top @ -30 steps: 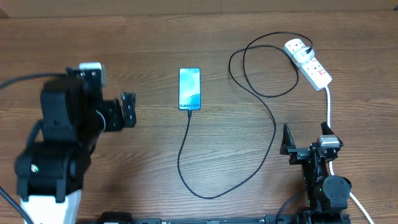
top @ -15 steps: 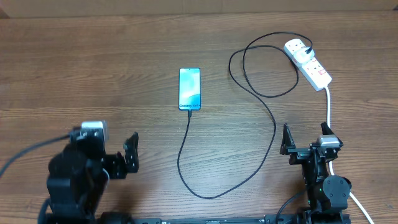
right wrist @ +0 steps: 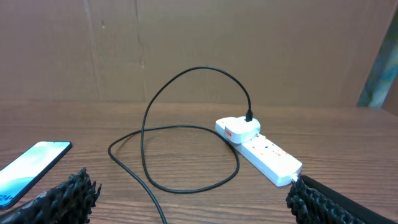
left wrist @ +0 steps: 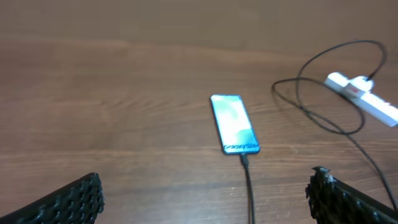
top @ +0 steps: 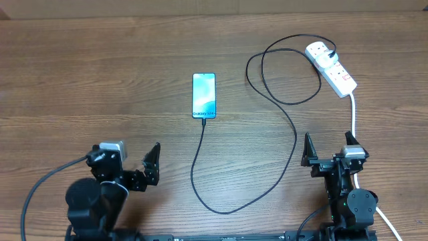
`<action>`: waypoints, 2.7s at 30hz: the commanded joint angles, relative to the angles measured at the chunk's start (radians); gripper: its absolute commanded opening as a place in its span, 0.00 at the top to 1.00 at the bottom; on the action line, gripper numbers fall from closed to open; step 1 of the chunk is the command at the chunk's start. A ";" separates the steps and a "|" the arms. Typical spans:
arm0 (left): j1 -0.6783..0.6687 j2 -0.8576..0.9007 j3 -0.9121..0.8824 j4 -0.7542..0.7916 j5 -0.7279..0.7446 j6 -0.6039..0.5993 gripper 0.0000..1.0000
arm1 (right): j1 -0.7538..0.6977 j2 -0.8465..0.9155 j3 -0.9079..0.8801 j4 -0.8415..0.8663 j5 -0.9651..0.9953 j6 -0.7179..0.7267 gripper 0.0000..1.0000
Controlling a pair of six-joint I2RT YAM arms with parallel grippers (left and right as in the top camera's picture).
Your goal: Plug charger to phone and switch on socket
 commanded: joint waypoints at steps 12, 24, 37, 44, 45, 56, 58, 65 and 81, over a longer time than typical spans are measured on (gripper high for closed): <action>0.079 -0.227 -0.217 0.235 0.049 0.004 0.00 | -0.004 -0.010 -0.011 0.006 0.001 -0.004 0.00; 0.090 -0.304 -0.334 0.495 0.027 0.004 0.00 | -0.003 -0.010 -0.011 0.006 0.001 -0.004 0.00; 0.090 -0.304 -0.515 0.699 -0.126 -0.085 0.00 | -0.004 -0.010 -0.011 0.005 0.001 -0.004 0.00; 0.091 -0.304 -0.515 0.615 -0.169 -0.002 0.00 | -0.004 -0.010 -0.011 0.006 0.001 -0.004 0.00; 0.091 -0.304 -0.515 0.583 -0.169 0.006 0.00 | -0.004 -0.010 -0.011 0.006 0.001 -0.004 0.00; 0.090 -0.304 -0.515 0.496 -0.171 0.043 0.00 | -0.004 -0.010 -0.011 0.006 0.001 -0.004 0.00; 0.089 -0.304 -0.515 0.496 -0.168 0.051 0.00 | -0.003 -0.010 -0.011 0.006 0.001 -0.004 0.00; 0.089 -0.304 -0.515 0.495 -0.172 0.069 0.00 | -0.004 -0.010 -0.011 0.006 0.001 -0.004 0.00; 0.089 -0.304 -0.515 0.496 -0.170 0.121 0.00 | -0.004 -0.010 -0.011 0.005 0.001 -0.004 0.00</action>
